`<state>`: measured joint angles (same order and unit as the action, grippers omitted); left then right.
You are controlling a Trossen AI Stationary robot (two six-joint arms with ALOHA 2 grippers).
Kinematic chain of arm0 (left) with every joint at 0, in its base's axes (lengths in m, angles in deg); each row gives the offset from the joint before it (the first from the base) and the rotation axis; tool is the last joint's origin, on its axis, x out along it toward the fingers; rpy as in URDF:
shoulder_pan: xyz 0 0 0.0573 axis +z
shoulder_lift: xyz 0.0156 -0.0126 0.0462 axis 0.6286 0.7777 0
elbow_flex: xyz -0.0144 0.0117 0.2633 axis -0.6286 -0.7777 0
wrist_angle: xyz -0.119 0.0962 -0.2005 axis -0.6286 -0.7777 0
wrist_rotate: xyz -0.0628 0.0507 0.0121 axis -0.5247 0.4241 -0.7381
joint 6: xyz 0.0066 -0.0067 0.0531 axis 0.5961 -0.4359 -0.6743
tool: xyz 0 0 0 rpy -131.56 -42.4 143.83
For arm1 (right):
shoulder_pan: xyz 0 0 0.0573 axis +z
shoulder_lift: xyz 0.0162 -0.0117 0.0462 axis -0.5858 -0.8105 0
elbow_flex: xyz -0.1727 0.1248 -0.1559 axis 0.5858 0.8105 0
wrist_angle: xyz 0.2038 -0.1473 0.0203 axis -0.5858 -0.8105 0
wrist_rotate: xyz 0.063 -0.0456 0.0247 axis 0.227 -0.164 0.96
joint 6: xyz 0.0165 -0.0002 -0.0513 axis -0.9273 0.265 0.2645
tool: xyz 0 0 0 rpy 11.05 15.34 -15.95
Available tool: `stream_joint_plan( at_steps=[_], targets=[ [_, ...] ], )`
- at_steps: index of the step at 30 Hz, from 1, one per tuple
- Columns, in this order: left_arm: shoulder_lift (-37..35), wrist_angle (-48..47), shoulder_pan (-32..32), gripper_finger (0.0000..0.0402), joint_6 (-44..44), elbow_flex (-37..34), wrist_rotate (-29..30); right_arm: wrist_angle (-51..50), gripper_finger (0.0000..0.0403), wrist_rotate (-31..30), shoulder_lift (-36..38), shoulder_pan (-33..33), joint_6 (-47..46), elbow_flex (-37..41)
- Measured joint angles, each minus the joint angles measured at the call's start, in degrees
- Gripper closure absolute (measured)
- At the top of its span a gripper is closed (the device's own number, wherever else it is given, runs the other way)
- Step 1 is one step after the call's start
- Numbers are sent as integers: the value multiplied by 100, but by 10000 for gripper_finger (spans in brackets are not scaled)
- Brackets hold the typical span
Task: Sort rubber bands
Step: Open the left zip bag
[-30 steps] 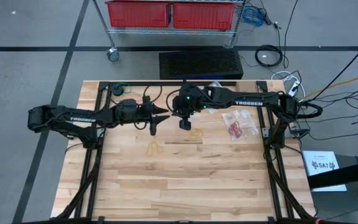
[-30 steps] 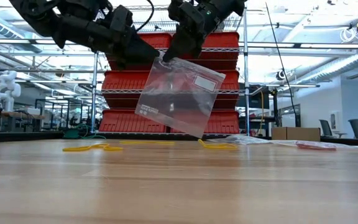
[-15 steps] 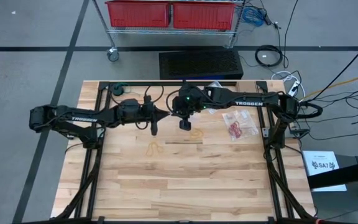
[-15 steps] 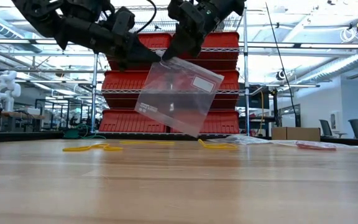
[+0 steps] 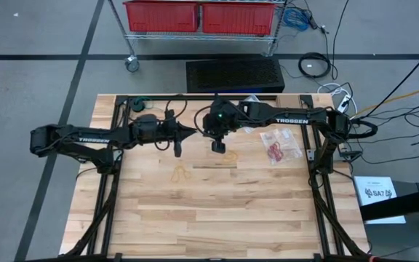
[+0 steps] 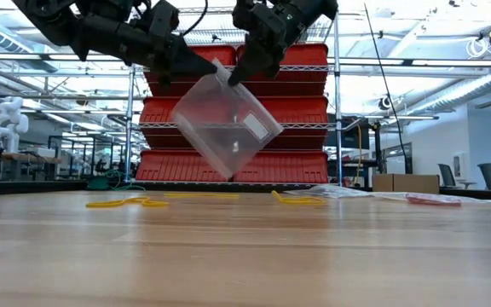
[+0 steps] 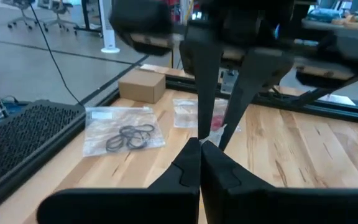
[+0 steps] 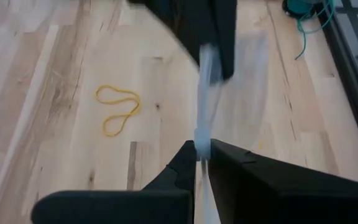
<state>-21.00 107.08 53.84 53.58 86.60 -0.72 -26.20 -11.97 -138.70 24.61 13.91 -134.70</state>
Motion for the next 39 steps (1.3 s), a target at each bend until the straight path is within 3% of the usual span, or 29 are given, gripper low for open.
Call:
stream_joint_plan(
  at_steps=[13, 20, 39],
  targets=[
    [-361, -184, 21, 401, -117, 0, 155, -541, 392, -42, -2, 0, -17, 7],
    [-570, -287, 111, 401, -217, 0, 182, -927, 392, -413, -2, 11, -20, 13],
    [-581, -444, 127, 401, -220, 2, 182, -1667, 392, -628, -13, 11, -127, 17]
  ],
)
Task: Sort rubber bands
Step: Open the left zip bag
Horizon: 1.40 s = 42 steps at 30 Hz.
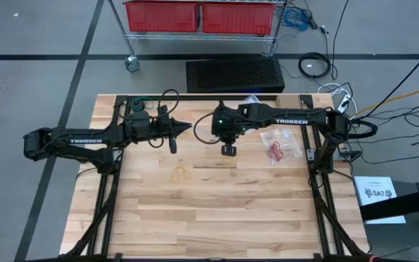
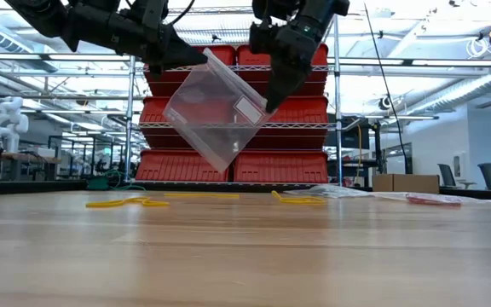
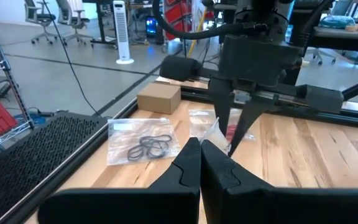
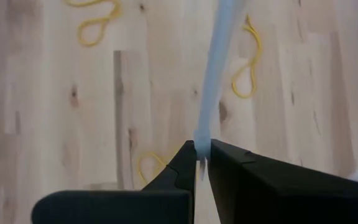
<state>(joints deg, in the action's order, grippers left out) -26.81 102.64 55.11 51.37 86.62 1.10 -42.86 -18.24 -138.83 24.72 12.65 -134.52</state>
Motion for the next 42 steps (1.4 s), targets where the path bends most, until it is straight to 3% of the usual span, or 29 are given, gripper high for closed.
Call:
stream_joint_plan(
  at_steps=[6, 11, 19, 23, 26, 32, 35, 42],
  targets=[
    [-1, -99, 0, 401, 2, 2, 0, -83, 384, -140, 0, -2, -129, 0],
    [-12, -108, 4, 401, 7, 9, 15, -217, 352, -144, 79, -2, -149, 22],
    [-11, -124, 0, 401, 16, 17, 14, -249, 289, -559, 735, -4, -238, 11],
    [-9, -123, 0, 402, 116, 17, 13, 276, 276, -557, 1054, -12, -287, -10],
    [-2, -129, 0, 401, 157, 15, 11, 740, 295, -580, 1022, 111, -272, -3],
    [0, -137, -4, 402, 157, 11, 9, 1622, 393, -761, 655, 495, 125, 92],
    [0, -137, -4, 401, 155, 11, 7, 1706, 393, -1330, 454, 584, 159, 96],
    [2, -232, -4, 402, 140, 9, -1, 1840, 402, -1748, 402, 654, 129, 96]
  ],
)
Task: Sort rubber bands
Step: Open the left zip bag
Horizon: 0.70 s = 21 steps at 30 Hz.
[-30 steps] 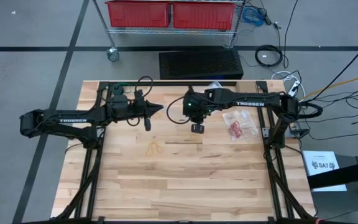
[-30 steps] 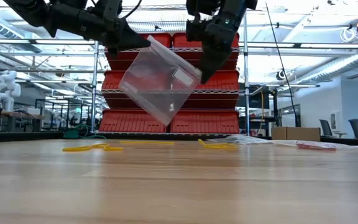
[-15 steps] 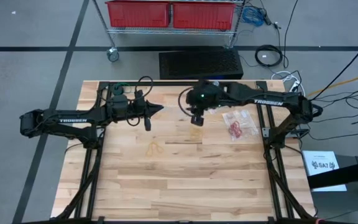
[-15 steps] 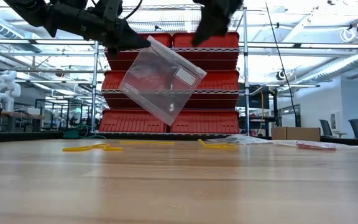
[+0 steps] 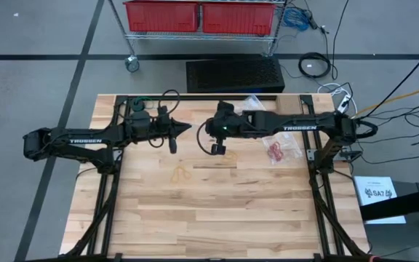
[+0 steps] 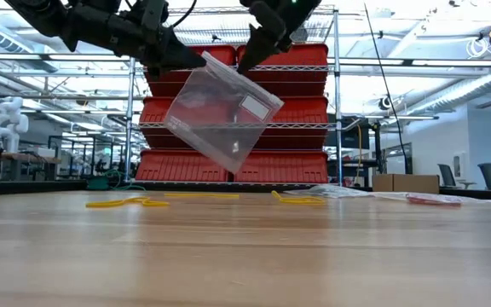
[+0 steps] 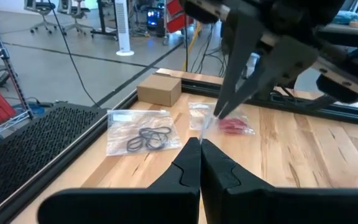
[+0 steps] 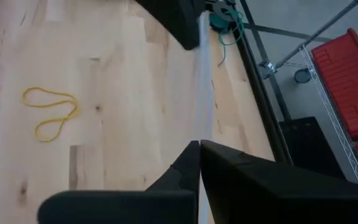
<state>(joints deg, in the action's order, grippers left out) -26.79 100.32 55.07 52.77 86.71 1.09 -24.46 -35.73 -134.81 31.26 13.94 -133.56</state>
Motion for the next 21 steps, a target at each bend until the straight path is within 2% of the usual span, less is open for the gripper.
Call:
stream_joint_plan(
  at_steps=[21],
  targets=[
    [2, -27, 0, 402, -12, -6, -25, 49, 403, 40, -184, -113, -173, -1]
  ],
)
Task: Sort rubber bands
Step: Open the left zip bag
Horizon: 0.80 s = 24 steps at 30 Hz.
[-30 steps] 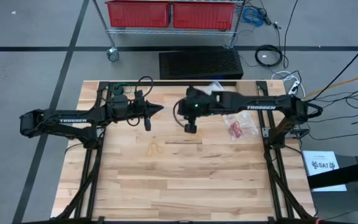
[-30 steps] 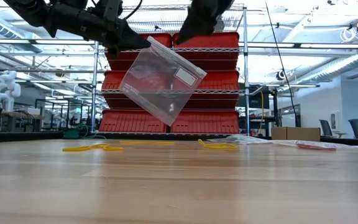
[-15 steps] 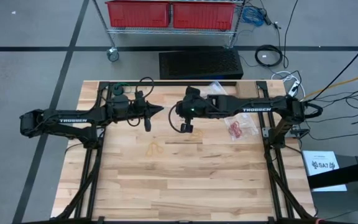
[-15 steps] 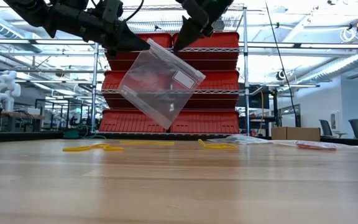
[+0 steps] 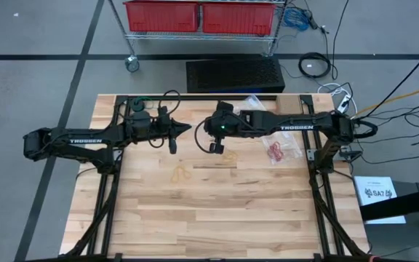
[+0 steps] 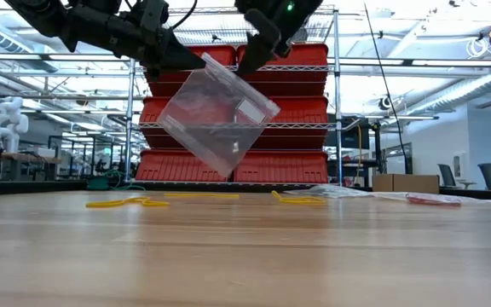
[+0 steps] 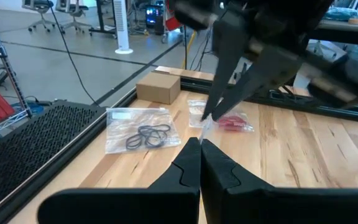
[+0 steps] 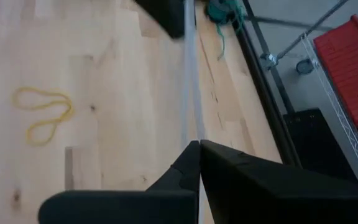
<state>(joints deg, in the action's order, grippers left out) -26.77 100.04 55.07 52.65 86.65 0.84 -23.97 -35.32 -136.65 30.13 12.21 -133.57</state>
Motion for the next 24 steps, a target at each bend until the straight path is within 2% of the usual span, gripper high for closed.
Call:
stream_joint_plan(
  at_steps=[2, 6, 8, 24],
  targets=[
    [0, 8, 0, 402, 18, -3, 0, 80, 403, 16, -104, -12, 4, 1],
    [2, 17, 0, 402, 21, -3, 1, 302, 403, 581, -266, -5, 8, 1],
    [2, 6, 0, 402, 22, -3, 2, 329, 403, 661, -317, 9, 22, 1],
    [2, -85, -2, 402, 32, -3, 44, 449, 403, 585, -358, 17, -544, 1]
  ],
)
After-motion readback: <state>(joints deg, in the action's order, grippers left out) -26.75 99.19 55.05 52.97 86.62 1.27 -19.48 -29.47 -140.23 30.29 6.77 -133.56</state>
